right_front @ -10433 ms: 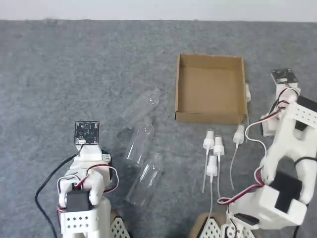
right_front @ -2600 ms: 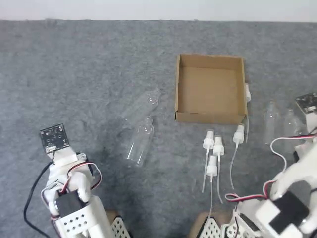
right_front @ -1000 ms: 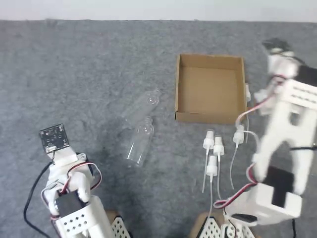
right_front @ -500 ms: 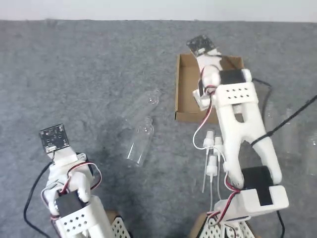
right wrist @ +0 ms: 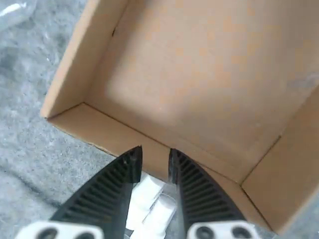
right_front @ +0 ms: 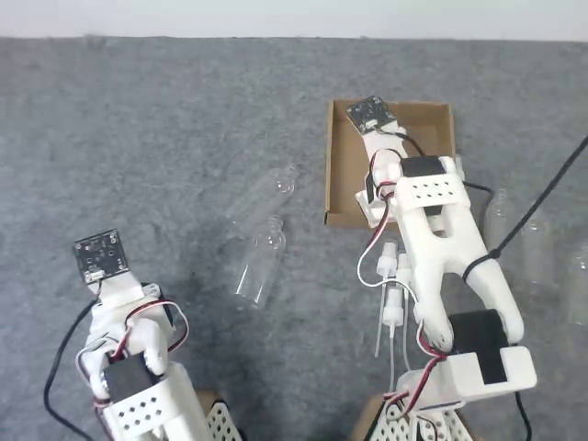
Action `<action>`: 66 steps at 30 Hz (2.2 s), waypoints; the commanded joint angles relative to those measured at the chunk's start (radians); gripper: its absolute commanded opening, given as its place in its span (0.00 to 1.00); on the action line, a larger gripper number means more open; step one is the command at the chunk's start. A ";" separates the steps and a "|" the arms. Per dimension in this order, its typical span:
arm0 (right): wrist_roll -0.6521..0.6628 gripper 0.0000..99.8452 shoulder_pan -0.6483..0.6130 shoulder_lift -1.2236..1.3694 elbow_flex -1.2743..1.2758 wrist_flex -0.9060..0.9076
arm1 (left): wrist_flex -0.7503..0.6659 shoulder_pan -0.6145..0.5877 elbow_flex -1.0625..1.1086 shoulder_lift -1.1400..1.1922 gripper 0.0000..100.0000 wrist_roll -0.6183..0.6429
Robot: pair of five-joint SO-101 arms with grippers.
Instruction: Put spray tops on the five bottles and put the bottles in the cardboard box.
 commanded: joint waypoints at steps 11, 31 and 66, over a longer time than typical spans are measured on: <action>-0.002 0.06 -0.070 -0.062 -0.028 0.067 | 0.003 -0.005 -0.007 -0.015 0.02 -0.005; 0.041 0.06 -0.097 -0.050 -0.114 0.088 | 0.003 -0.005 -0.007 -0.015 0.02 -0.005; -0.110 0.06 -0.154 0.177 -0.265 0.099 | 0.003 -0.005 -0.007 -0.015 0.02 -0.005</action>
